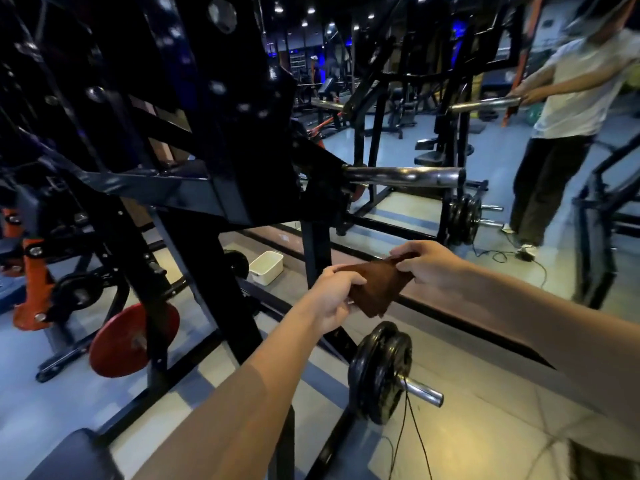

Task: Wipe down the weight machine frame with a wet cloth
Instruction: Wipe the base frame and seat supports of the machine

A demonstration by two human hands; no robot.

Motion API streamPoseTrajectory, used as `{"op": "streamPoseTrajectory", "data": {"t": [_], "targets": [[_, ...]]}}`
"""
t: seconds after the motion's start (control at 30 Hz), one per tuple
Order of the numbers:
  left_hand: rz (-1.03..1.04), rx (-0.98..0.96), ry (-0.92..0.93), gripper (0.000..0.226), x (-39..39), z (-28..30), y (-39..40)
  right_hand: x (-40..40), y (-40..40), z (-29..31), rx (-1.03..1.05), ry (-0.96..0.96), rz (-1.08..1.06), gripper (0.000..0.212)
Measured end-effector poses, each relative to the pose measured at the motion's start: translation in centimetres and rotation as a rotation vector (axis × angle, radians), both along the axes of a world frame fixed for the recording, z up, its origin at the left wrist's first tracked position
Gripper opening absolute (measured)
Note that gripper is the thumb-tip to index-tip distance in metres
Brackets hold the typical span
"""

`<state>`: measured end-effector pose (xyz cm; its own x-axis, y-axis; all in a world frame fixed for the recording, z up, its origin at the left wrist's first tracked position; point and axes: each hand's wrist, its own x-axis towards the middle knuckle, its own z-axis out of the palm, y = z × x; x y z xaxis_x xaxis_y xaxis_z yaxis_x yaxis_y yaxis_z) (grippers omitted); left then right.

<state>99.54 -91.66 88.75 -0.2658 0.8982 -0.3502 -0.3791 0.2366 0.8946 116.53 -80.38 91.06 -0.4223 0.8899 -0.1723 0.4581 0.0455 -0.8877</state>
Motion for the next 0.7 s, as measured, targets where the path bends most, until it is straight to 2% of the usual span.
{"op": "streamPoseTrajectory", "data": {"t": [0.3,0.4,0.53,0.7], "targets": [[0.121,0.062,0.066,0.019,4.5,-0.9,9.9,3.1,10.5,-1.2,0.032,-0.02,-0.034,0.009],[0.219,0.029,0.108,0.019,6.3,-1.3,15.3,4.6,15.2,-0.8,0.061,-0.096,0.044,0.012],[0.318,0.013,0.153,0.033,7.7,-2.0,19.9,6.7,19.2,-0.1,0.135,-0.19,0.197,0.018],[0.368,0.0,0.173,0.019,11.1,-2.0,25.9,8.8,26.8,0.1,0.264,-0.352,0.426,0.018]]}}
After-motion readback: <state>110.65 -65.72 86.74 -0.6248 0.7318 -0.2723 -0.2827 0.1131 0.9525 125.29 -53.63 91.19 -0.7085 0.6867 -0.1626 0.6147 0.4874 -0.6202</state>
